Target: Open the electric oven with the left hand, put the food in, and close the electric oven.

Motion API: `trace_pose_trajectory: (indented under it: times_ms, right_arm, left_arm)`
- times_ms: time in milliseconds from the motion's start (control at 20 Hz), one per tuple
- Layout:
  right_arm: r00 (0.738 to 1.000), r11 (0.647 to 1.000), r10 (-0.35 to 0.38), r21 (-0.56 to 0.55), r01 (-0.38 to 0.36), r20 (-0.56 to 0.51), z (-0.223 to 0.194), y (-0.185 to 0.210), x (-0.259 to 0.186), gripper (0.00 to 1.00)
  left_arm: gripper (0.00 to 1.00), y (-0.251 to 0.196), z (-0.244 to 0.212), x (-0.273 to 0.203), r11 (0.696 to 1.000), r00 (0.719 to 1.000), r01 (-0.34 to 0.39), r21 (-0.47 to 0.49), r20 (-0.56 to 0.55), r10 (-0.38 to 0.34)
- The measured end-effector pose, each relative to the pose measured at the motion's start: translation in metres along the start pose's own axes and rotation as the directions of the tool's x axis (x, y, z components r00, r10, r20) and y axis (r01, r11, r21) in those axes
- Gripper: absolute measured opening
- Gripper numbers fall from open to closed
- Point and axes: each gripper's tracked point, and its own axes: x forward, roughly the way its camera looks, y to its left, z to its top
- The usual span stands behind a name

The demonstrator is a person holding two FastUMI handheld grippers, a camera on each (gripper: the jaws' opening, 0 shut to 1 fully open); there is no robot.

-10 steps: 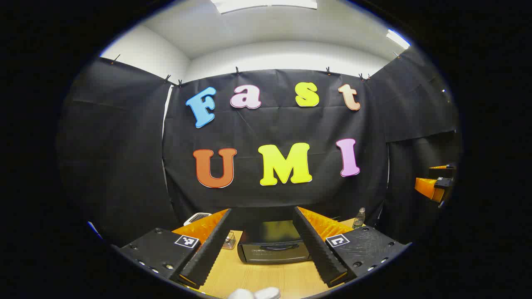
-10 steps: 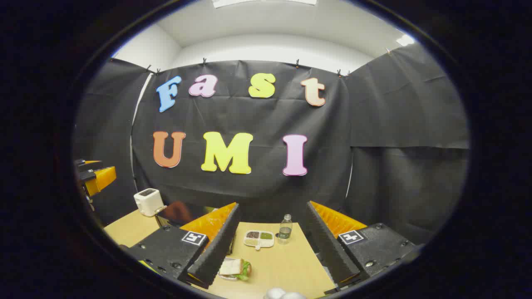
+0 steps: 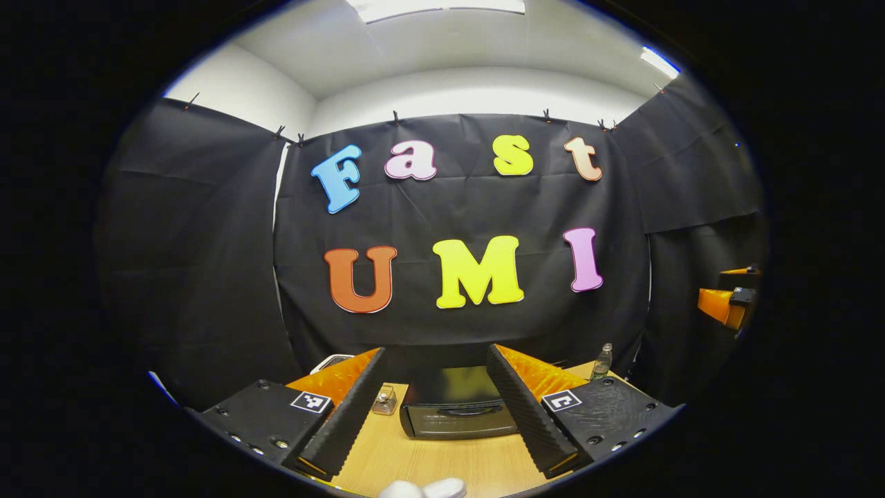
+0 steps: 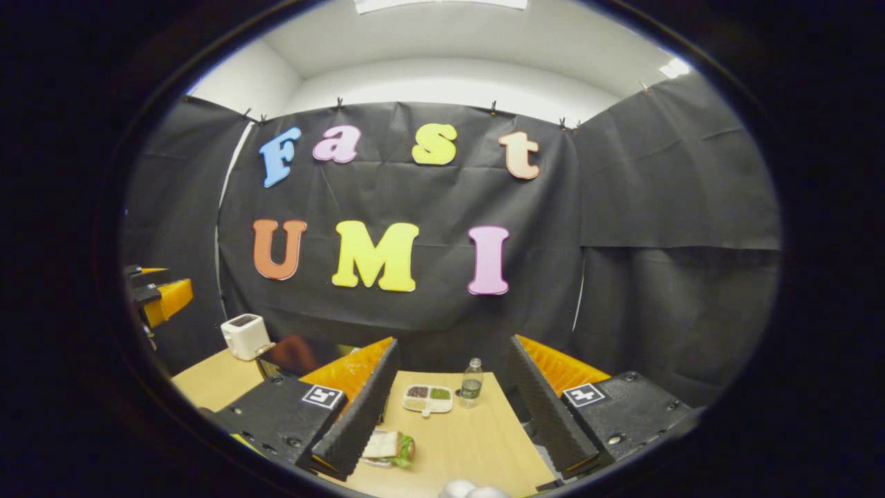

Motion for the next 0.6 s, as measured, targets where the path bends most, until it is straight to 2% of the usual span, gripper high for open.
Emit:
trace_pose_trajectory:
  times_ms: [250, 450, 500, 550, 600]
  right_arm:
    - [1.000, 1.000, -0.005, 0.004, 0.005, 0.011, 0.002, -0.004, -0.001, 0.90]
    - [1.000, 1.000, -0.017, 0.000, 0.017, 0.019, 0.004, -0.012, -0.001, 0.90]
    - [0.999, 1.000, -0.023, -0.002, 0.023, 0.022, 0.004, -0.015, -0.001, 1.00]
    - [0.999, 0.999, -0.031, -0.007, 0.032, 0.025, 0.006, -0.018, -0.002, 0.91]
    - [0.999, 0.999, -0.038, -0.012, 0.039, 0.028, 0.007, -0.022, -0.003, 0.90]
  left_arm:
    - [0.95, -0.002, -0.009, 0.007, 1.000, 1.000, -0.001, 0.003, 0.001, 0.001]
    - [0.95, -0.010, -0.035, 0.027, 1.000, 1.000, 0.004, -0.011, -0.027, -0.004]
    - [0.95, -0.012, -0.042, 0.034, 1.000, 0.999, 0.006, -0.017, -0.031, -0.007]
    - [0.95, -0.015, -0.048, 0.043, 1.000, 0.999, 0.007, -0.017, -0.032, -0.008]
    - [0.95, -0.018, -0.058, 0.050, 1.000, 0.999, 0.011, -0.015, -0.038, -0.011]
